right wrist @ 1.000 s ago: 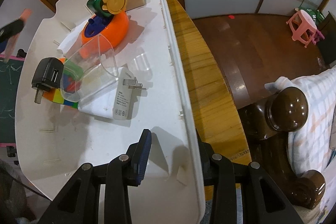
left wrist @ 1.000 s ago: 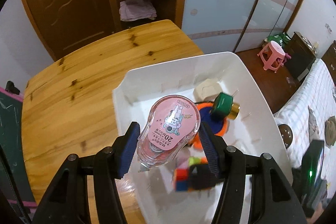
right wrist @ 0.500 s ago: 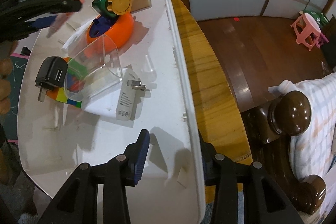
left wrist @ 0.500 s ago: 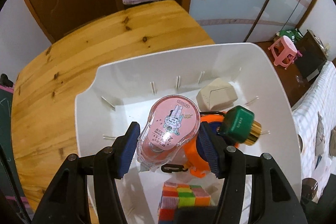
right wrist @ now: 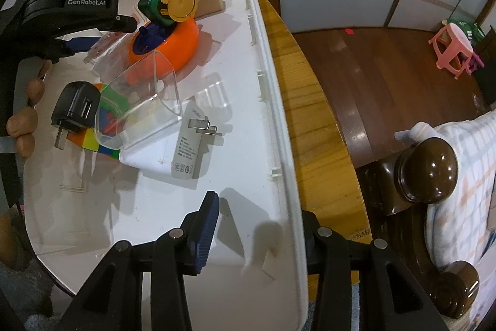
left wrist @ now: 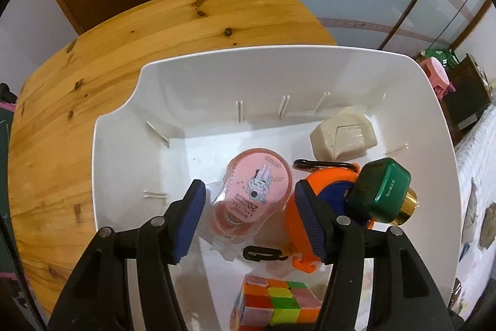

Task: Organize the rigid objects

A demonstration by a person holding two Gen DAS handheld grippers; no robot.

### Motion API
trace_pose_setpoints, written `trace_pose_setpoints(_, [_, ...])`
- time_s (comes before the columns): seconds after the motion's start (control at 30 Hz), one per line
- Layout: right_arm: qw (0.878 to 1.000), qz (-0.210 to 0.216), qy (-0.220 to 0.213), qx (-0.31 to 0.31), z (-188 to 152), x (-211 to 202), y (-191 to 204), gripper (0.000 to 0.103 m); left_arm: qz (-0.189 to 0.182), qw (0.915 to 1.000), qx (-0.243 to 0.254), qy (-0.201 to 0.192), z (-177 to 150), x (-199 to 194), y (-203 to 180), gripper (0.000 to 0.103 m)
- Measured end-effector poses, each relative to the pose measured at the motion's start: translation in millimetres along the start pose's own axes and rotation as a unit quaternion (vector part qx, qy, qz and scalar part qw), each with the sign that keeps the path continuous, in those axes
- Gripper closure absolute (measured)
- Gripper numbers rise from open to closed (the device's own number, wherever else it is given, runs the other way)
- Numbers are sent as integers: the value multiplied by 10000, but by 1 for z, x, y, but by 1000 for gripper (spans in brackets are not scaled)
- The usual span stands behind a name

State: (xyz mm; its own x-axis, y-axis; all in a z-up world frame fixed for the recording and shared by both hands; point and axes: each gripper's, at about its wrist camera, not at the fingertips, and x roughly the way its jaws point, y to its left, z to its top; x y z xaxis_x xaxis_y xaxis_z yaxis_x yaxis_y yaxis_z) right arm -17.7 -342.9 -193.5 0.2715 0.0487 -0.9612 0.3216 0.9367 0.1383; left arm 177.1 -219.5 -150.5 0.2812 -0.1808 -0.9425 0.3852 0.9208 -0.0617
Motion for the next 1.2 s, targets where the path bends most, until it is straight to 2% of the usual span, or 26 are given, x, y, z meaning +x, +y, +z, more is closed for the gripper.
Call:
trace_pose_setpoints(0.1, [10000,-15,-1,-7,0,-1,1,59,-98,9999,91,18,-1,-1,-4,26])
trace_pose_setpoints(0.17, [10000,-21,-1,-3,1,-2,2,59,27,9998,176,-52,-2,-4,-8,24])
trace_pose_setpoints(0.3, [10000,-15,-7,9,2,-2,1,59,54,9995,269,-147,-5,-11,-15,8])
trace_pose_setpoints(0.63, [10000,-11,-16,58,1,-2,-1,58,115,9987,159,-467,-15,-41,-5,8])
trace_pose_setpoints(0.73, [9999,-83,5,127,1,-2,-3,49,100,9983,86,-565,-23,-55,0,8])
trace_pose_setpoints(1.1, [9995,-202,-148,195,-8,-20,3,48,95,9963,-127,-840,-60,-102,20,8])
trace_pose_setpoints(1.2, [9993,-261,-198,178,-10,-25,6,48,213,9953,-132,-938,-71,-113,25,8])
